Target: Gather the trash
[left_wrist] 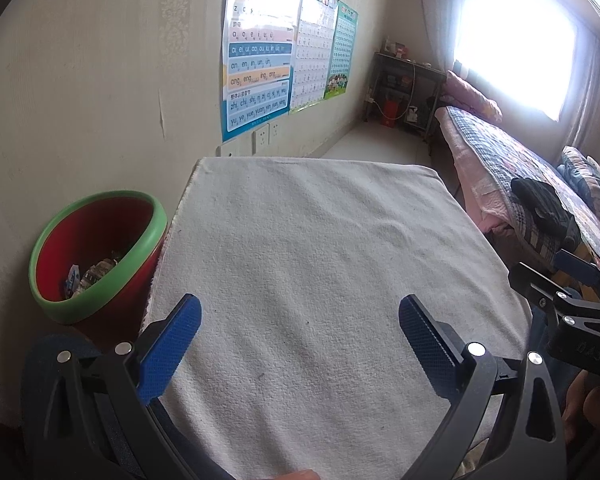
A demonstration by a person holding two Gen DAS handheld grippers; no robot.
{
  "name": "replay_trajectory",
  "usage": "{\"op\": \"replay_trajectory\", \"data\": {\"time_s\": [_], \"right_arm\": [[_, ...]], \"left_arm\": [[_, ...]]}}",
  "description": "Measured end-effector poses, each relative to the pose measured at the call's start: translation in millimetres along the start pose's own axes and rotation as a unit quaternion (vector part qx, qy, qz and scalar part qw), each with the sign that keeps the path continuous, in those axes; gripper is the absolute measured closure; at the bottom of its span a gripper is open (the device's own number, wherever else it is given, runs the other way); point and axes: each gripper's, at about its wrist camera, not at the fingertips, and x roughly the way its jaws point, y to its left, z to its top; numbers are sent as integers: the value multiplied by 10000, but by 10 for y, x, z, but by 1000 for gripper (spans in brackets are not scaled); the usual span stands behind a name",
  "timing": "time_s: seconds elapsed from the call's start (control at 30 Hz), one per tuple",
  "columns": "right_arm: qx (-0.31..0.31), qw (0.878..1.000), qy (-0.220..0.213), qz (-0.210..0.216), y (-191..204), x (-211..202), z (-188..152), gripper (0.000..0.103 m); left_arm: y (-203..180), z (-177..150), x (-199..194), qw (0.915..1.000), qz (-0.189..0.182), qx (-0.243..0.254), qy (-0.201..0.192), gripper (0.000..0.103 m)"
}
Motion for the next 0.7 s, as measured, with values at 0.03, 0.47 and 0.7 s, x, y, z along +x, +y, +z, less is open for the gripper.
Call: {"op": "replay_trajectory", "data": {"time_s": [0.03, 0.47, 0.7], "right_arm": [[18, 10000, 6, 8, -2, 1, -3, 5], [45, 9999, 131, 100, 8, 35, -21, 5], [60, 9998, 156, 81, 11, 47, -28, 5]], "left_arm": [[-5, -1, -2, 10000, 0, 13, -1, 8], [-25, -12, 11, 10000, -38, 65, -5, 8], [4, -3, 36, 10000, -9, 39, 79, 8]]}}
